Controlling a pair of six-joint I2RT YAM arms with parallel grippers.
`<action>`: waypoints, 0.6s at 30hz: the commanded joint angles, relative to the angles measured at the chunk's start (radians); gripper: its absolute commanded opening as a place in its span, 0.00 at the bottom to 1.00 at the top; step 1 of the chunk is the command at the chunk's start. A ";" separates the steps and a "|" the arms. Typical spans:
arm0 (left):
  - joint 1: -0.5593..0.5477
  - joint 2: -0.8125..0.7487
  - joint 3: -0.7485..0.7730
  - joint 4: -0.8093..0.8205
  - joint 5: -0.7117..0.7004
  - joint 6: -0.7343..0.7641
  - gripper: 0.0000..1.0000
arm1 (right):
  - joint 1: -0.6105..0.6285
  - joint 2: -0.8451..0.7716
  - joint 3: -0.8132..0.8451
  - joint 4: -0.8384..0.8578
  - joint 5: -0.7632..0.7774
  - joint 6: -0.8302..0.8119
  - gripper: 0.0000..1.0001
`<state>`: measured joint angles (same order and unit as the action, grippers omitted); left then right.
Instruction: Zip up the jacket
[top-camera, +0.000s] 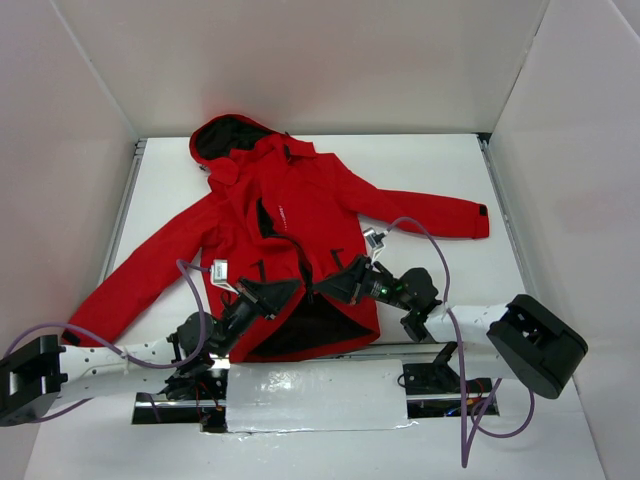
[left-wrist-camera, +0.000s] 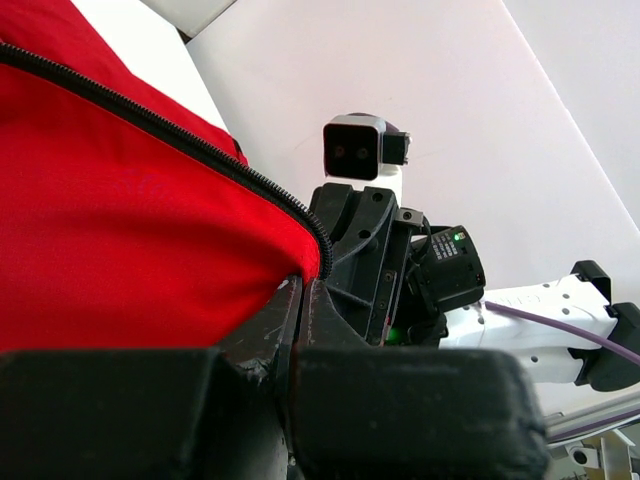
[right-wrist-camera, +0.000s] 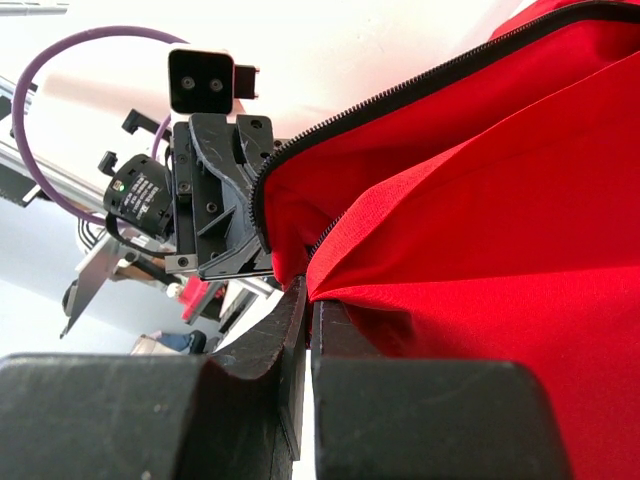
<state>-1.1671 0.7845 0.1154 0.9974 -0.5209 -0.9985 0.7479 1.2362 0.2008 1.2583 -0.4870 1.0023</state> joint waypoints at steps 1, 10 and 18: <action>0.000 -0.001 0.006 0.081 -0.016 -0.003 0.00 | -0.002 -0.026 -0.008 0.245 -0.009 0.002 0.00; -0.002 0.004 0.004 0.058 -0.019 -0.012 0.00 | -0.002 -0.052 -0.014 0.245 0.007 -0.004 0.00; 0.000 0.009 0.001 0.060 -0.010 -0.019 0.00 | -0.004 -0.073 0.000 0.205 0.007 -0.017 0.00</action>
<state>-1.1671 0.7914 0.1154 0.9920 -0.5278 -1.0019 0.7479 1.1957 0.1879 1.2636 -0.4805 1.0035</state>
